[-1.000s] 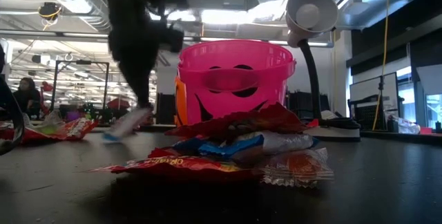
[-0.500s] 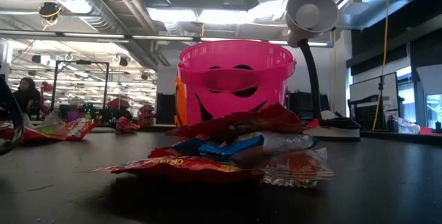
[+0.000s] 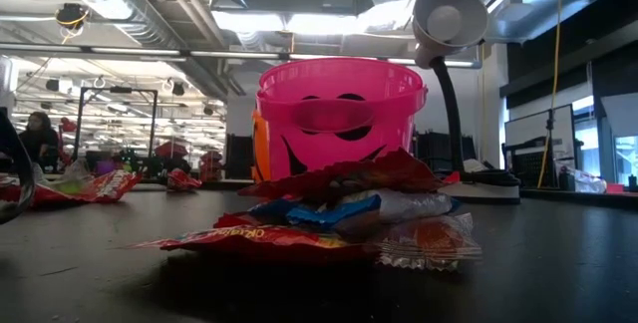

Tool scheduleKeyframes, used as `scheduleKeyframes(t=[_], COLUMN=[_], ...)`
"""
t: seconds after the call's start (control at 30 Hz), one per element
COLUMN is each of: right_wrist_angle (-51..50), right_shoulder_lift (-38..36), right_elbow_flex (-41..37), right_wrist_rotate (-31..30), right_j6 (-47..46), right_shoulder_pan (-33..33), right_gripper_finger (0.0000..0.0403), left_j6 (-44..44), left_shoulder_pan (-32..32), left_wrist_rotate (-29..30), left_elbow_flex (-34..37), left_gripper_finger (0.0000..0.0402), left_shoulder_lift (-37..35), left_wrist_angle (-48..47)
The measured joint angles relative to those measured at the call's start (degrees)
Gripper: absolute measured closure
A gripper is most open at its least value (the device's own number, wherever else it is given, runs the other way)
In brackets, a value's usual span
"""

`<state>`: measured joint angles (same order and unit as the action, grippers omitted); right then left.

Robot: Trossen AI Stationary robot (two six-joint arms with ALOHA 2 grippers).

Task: Sort candy
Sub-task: Put the white chocolate into the black bucket

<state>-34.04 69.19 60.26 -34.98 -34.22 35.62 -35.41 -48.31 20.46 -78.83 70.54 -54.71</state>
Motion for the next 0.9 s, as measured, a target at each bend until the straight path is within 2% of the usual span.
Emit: scheduleKeyframes(t=[0.13,0.27,0.5,0.6,0.73,0.9], right_wrist_angle=[0.0,0.1,0.1,0.2,1.1,1.2], right_shoulder_lift=[0.0,0.0,0.0,0.0,0.0,0.0], right_elbow_flex=[0.0,0.0,0.0,0.0,0.0,0.0], right_wrist_rotate=[0.0,0.0,0.0,0.0,0.0,0.0], right_j6=[0.0,0.0,0.0,0.0,0.0,0.2], right_shoulder_pan=[0.0,0.0,0.0,0.0,0.0,0.0], right_gripper_finger=[0.0272,0.0272,0.0272,0.0272,0.0272,0.0272], left_j6=[-3.1,-5.3,-7.9,-7.9,-9.4,-10.6], left_shoulder_pan=[-2.6,-3.8,-3.2,-1.4,2.8,13.2], left_wrist_rotate=[1.2,-0.2,2.2,4.0,6.6,4.9], left_elbow_flex=[0.0,0.0,0.0,0.0,0.0,0.0], left_gripper_finger=[0.0401,0.0401,0.0401,0.0395,0.0363,0.0301], left_shoulder_lift=[2.1,4.7,6.4,6.2,5.8,5.7], left_wrist_angle=[0.0,0.1,0.1,-2.3,-12.1,-25.9])
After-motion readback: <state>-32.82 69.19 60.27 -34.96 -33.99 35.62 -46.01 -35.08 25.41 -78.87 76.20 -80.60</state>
